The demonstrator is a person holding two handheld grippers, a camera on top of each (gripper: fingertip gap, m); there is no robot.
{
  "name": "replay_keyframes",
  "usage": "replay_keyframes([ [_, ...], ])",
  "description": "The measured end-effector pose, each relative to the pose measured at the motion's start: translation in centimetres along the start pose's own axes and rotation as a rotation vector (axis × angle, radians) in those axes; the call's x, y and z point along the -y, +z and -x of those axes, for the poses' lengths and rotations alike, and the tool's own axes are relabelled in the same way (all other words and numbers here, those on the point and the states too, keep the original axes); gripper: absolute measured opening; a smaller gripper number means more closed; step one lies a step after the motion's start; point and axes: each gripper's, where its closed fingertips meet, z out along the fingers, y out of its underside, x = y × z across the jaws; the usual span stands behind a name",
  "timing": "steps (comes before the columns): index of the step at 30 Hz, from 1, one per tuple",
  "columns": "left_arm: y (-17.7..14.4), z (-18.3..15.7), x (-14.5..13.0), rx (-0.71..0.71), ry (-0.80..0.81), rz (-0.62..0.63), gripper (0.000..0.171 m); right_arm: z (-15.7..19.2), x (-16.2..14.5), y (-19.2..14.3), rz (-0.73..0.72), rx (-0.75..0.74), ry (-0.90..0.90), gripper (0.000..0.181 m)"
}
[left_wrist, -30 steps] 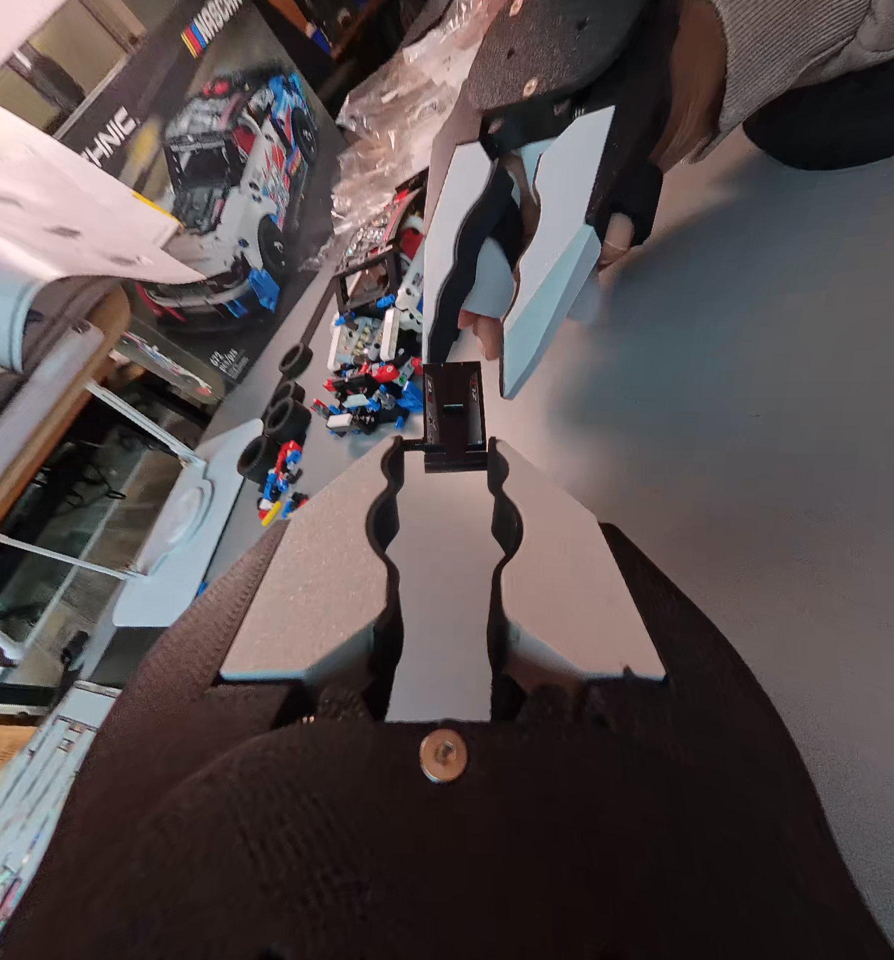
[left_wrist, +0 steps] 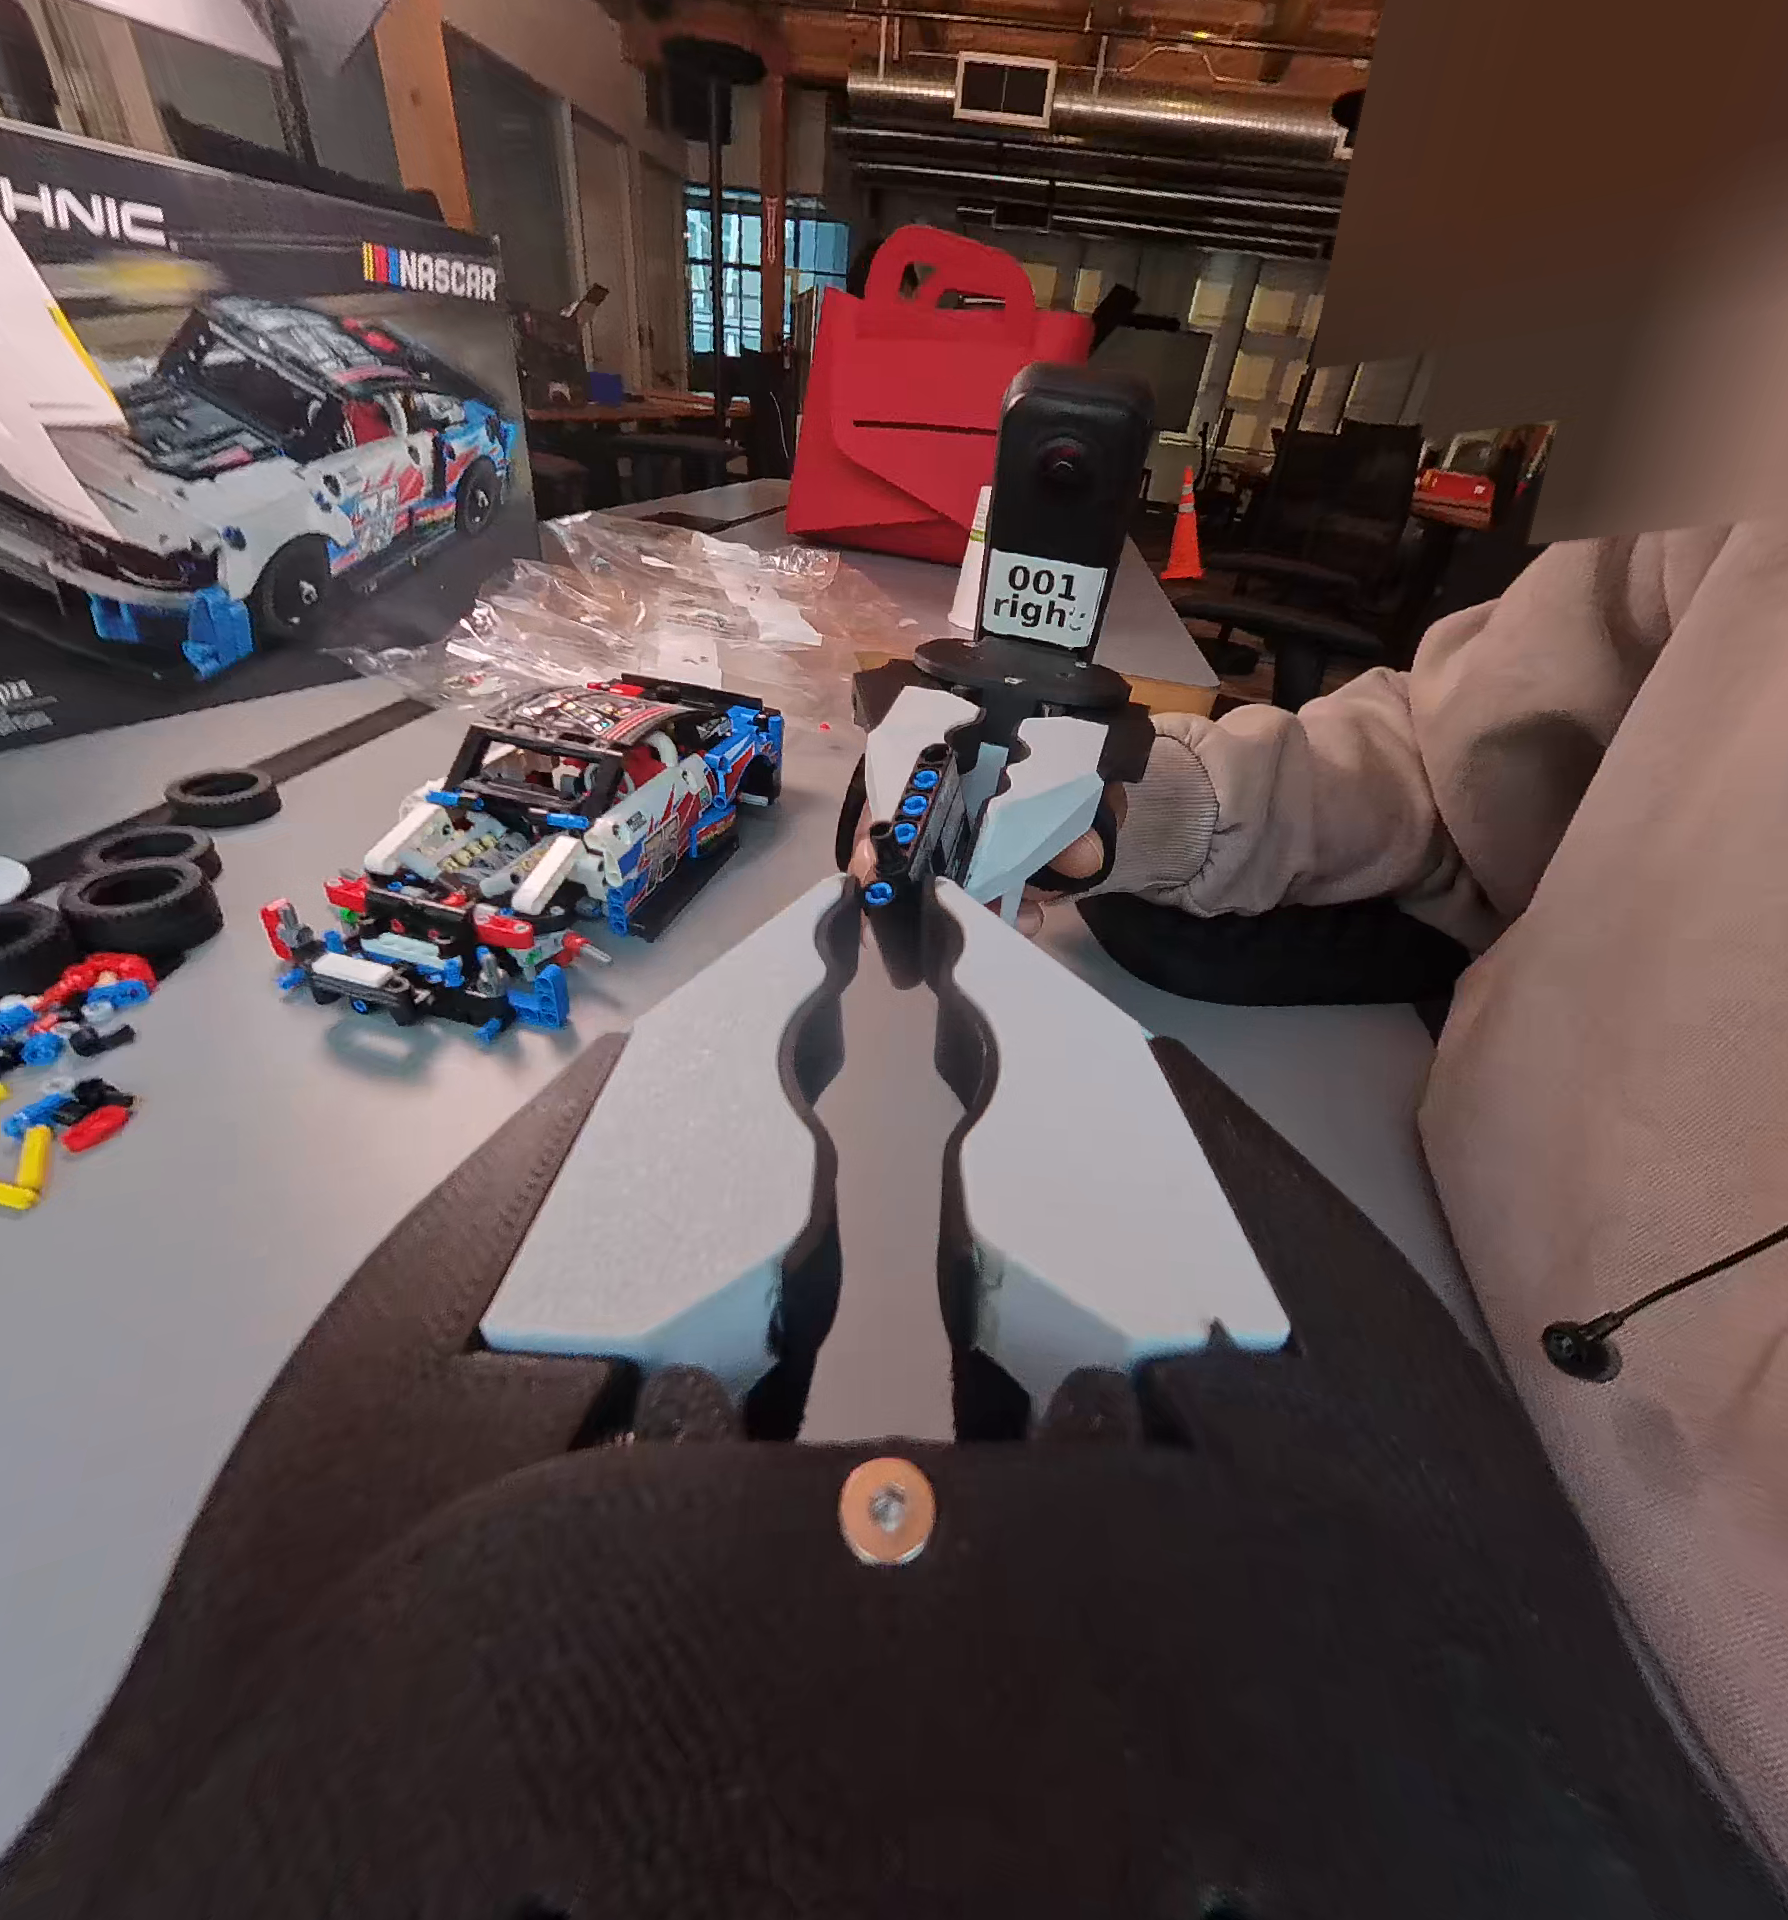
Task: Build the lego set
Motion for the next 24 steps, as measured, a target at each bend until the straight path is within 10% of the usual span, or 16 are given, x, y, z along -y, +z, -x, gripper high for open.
replay_keyframes([
  [8, 0.6, 1.9, -0.7, -0.134, -0.855, -0.108, 0.006, -1.7, -0.1, -0.3, -0.018, -0.041, 0.155, 0.007],
  [13, 0.8, 2.4, -1.1, -0.176, -1.073, -0.164, 0.005, -2.5, -0.7, -0.5, 0.018, -0.093, 0.116, 0.015],
  [24, 1.3, 2.4, -2.1, -0.203, -1.265, -0.154, 0.005, -3.8, -1.1, -0.9, 0.312, -0.355, -0.795, 0.045],
])
